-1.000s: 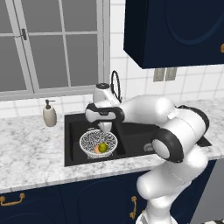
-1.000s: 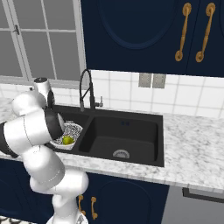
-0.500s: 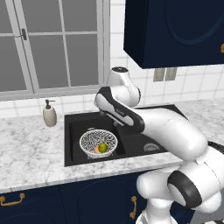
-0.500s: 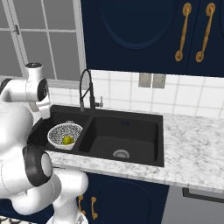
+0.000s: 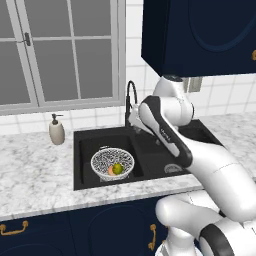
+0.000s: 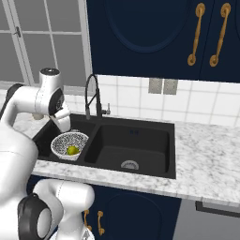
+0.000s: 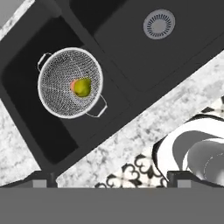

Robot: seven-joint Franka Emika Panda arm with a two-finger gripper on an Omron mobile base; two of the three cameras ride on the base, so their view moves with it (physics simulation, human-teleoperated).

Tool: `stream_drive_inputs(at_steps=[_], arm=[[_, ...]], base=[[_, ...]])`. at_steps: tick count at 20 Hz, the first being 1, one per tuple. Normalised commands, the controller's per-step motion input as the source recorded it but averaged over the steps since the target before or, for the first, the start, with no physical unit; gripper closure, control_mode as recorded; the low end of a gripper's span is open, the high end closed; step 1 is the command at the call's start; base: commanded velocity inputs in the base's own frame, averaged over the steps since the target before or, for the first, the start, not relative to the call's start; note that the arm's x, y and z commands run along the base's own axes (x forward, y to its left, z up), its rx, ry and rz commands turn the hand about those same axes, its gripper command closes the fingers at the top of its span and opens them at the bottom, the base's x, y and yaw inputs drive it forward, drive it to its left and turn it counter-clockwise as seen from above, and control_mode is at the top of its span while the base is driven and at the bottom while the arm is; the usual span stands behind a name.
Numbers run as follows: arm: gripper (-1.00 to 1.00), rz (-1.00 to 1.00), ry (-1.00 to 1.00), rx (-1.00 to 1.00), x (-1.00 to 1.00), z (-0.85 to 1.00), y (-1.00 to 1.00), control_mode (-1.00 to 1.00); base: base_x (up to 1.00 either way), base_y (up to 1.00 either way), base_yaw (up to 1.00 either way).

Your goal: Put the colander in the sink, put the pear, peach in the colander, and turn on the sink faucet and pour water over the colander.

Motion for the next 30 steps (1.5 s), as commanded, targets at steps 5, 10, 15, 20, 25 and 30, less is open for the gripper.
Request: stream_drive_inputs(at_steps=[5,10,15,20,25,30], arm=[[-1.00,0.25,-0.09,-0.11,0.56,0.04,-0.01,-1.00],[-1.00,0.25,-0.26,-0.23,0.39,0.00,-0.01,-1.00],[-1.00,0.23,-0.35,-0.27,0.19,0.00,-0.05,-1.00],[-1.00,0.11,-0.18,-0.18,0.28,-0.03,-0.20,-1.00],[-1.00,0.00,0.00,0.00,0.70,-0.01,0.00,-1.00],[-1.00,0.00,0.01,0.00,0.76,-0.01,0.02,-1.00]], base=[[0.00,0.00,0.00],[0.00,0.00,0.00],[0.00,0.00,0.00],[0.00,0.00,0.00],[0.00,0.00,0.00],[0.00,0.00,0.00]])
